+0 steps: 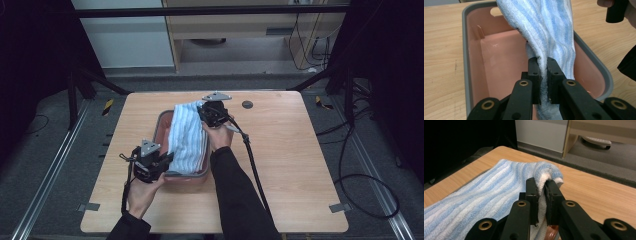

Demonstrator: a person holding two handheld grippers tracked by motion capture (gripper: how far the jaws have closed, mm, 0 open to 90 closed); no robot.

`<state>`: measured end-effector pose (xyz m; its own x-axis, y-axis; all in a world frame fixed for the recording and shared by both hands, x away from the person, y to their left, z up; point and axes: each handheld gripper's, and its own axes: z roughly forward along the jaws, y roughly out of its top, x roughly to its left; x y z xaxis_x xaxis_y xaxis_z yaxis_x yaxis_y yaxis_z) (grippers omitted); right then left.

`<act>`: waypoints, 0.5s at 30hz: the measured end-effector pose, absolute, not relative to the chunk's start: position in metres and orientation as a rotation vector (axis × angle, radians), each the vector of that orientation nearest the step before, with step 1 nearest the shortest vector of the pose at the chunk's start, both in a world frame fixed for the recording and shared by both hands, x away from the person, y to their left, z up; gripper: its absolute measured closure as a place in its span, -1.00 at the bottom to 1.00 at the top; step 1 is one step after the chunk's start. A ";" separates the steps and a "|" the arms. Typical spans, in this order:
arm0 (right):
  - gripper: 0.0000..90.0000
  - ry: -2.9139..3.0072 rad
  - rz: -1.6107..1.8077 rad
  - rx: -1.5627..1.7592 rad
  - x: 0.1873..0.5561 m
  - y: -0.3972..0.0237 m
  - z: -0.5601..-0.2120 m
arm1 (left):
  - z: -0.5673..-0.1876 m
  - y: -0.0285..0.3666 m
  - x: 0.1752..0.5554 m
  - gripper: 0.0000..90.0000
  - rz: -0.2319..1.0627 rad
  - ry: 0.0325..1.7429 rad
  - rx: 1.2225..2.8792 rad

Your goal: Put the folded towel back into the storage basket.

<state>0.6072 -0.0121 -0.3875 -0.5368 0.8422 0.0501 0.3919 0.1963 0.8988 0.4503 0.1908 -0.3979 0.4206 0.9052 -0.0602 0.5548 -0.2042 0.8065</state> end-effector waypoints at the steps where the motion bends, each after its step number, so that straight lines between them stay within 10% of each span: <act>1: 0.85 2.023 1.302 1.152 0.607 -0.012 -0.390 | -0.399 0.190 0.450 0.86 0.558 1.239 1.889; 15: 0.85 2.083 1.267 1.161 0.614 0.000 -0.415 | -0.413 0.191 0.456 0.86 0.535 1.292 1.910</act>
<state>0.6142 0.0002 -0.4153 -0.5522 0.8319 0.0551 0.4313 0.2285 0.8728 0.4559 0.1915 -0.4135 0.4018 0.9131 -0.0694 0.5969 -0.2037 0.7760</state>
